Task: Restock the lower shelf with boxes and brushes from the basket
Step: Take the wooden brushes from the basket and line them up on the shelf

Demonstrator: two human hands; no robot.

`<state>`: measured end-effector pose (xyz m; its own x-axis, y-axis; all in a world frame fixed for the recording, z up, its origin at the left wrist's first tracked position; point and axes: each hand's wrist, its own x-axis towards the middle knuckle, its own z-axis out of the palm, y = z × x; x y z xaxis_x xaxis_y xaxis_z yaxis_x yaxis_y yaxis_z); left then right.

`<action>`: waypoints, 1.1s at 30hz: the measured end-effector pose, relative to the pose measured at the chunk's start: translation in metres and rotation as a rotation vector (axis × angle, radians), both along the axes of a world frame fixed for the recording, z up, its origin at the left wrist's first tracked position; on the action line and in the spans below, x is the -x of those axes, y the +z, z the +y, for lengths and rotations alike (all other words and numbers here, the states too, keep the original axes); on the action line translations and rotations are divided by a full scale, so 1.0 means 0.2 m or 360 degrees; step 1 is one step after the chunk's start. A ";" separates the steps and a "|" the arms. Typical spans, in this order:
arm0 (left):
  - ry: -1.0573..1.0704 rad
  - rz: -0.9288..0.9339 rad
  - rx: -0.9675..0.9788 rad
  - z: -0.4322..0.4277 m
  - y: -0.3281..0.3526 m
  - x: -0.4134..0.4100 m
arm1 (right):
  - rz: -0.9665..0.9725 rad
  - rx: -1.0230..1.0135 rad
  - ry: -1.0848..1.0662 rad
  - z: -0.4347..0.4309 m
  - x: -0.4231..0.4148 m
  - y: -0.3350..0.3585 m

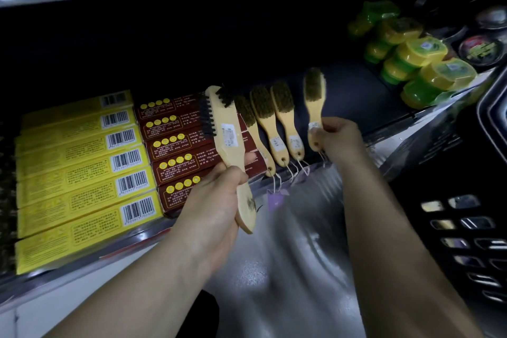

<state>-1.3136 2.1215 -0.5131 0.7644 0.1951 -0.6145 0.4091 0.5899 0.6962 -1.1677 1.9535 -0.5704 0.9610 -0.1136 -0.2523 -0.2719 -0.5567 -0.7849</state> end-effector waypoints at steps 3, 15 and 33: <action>-0.0092 -0.0045 -0.0055 0.00 0.00 0.00 | 0.0034 0.0109 0.0043 0.01 -0.03 -0.06; -0.0405 -0.0308 -0.0456 -0.02 0.00 0.00 | -0.0138 -0.0074 0.0236 0.05 0.19 0.09; -0.1419 -0.0665 -0.1932 -0.22 -0.16 -0.29 | 0.0139 -0.0849 -0.0310 -0.09 0.01 0.11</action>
<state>-1.2560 2.0781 -0.5450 0.9689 -0.1940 -0.1539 -0.0292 -0.7067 0.7070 -1.1694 1.9358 -0.5492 0.9081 -0.1214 -0.4007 -0.4061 -0.0230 -0.9135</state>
